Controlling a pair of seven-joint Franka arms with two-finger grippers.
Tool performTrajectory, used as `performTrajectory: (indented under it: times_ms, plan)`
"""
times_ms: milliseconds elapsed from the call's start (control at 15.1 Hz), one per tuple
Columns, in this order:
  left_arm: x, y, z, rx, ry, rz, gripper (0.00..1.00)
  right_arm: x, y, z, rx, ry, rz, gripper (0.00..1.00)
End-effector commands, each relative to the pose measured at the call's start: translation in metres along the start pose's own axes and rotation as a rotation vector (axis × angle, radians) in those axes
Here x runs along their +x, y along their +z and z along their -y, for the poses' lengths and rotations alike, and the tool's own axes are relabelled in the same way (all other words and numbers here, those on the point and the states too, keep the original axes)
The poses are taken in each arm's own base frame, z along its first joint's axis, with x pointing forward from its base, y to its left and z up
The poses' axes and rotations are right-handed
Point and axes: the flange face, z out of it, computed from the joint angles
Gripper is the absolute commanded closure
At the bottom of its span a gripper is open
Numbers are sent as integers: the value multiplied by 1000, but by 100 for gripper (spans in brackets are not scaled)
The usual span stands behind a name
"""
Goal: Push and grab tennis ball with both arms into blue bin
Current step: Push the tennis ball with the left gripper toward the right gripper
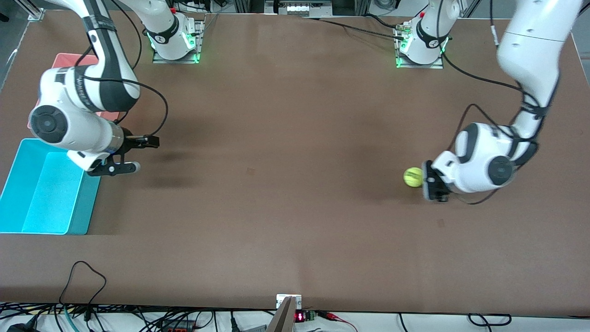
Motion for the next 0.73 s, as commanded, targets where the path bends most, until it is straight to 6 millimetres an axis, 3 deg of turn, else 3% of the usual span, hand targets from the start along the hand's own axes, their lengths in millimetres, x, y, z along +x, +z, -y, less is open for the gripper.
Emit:
performTrajectory:
  times_ms: [0, 198, 463, 661]
  plan:
    - [37, -42, -9, 21, 12, 7, 100, -15, 13, -1, 11, 15, -21, 0]
    - [7, -87, 8, -17, -33, 12, 100, -14, 21, 3, 8, 9, -4, 0]
    - [-45, -115, 26, -9, -128, 22, 100, -10, 36, 19, 0, -12, 15, 0]
    - [-57, -146, 28, 28, -212, 22, 100, -9, 44, 42, -8, -51, 25, 0]
